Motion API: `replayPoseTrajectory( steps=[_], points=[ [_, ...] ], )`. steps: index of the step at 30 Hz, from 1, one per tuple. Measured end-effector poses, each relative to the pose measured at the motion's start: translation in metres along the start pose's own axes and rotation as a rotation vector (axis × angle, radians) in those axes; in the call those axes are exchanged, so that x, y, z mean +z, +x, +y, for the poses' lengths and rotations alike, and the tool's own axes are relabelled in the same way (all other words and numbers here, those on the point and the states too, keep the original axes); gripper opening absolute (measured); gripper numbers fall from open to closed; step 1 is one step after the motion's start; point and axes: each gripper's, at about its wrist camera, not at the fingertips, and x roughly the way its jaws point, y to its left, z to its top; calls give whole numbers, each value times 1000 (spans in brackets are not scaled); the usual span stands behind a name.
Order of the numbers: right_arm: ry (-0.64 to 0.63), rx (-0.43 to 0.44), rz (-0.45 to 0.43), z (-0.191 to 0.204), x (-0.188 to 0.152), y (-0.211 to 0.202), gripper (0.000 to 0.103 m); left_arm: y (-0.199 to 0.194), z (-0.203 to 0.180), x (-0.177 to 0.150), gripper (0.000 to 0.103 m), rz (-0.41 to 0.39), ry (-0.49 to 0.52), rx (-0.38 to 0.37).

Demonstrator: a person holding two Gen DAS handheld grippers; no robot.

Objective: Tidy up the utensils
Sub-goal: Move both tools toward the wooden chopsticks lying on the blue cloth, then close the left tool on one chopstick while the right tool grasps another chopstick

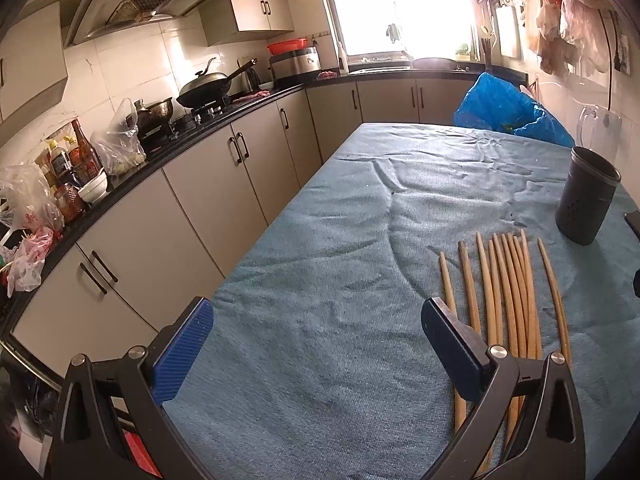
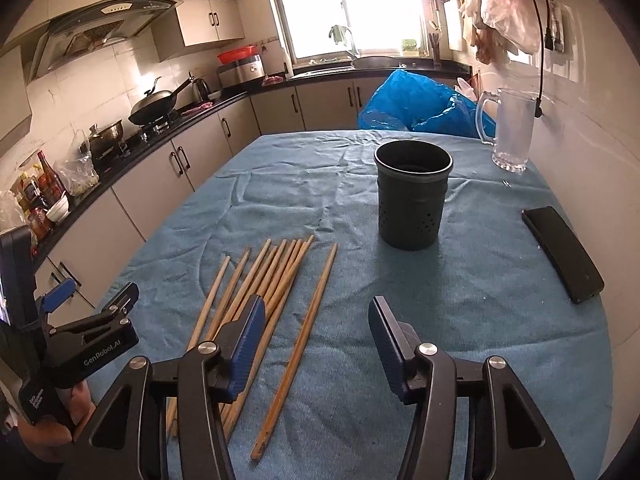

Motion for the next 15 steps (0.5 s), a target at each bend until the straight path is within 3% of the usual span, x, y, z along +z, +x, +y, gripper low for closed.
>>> replayPoseTrajectory(
  steps=[5, 10, 13, 15],
  points=[
    [-24, -38, 12, 3, 2, 8, 58, 5, 3, 0, 103, 17, -8, -16],
    [-38, -56, 35, 1, 6, 18, 58, 13, 4, 4, 101, 57, -8, -88],
    [0, -34, 61, -10, 8, 23, 52, 19, 5, 11, 90, 99, -17, -168],
    [15, -20, 73, -14, 9, 25, 48, 26, 5, 16, 75, 143, -29, -231]
  ],
)
